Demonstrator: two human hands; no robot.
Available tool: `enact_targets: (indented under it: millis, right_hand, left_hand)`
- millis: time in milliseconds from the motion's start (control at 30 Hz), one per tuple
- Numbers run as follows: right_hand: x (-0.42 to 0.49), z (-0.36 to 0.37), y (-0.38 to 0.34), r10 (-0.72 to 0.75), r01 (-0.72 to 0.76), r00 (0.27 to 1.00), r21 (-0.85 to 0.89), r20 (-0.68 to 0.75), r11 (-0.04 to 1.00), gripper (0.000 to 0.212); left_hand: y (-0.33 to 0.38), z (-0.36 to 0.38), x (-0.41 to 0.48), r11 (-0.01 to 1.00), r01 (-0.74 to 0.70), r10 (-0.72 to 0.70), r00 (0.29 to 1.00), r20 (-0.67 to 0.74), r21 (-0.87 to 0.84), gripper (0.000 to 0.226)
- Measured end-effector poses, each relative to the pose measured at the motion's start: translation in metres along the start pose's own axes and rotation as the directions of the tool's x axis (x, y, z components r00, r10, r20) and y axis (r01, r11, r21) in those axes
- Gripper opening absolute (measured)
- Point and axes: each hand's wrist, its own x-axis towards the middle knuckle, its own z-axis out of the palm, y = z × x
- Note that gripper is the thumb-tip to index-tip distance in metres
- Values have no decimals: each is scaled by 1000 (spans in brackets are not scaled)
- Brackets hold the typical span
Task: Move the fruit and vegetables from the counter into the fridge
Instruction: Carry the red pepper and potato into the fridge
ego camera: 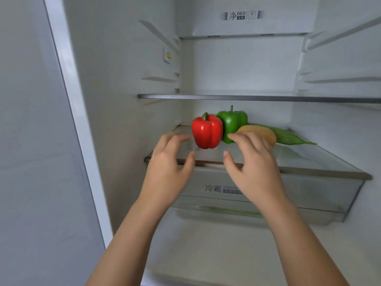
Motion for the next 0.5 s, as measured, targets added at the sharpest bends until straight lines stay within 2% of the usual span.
enact_targets:
  millis: [167, 367, 500]
  right_hand:
    - [-22, 7, -32, -31, 28, 999, 77, 35, 997, 37]
    - [-51, 12, -65, -104, 88, 992, 197, 70, 976, 34]
    - [-79, 14, -96, -199, 154, 975, 340, 100, 928, 31]
  left_hand:
    - [7, -15, -32, 990, -28, 27, 1000, 10, 138, 37]
    - [19, -45, -72, 937, -7, 55, 991, -126, 349, 29]
    - [19, -72, -111, 928, 84, -27, 987, -159, 362, 28]
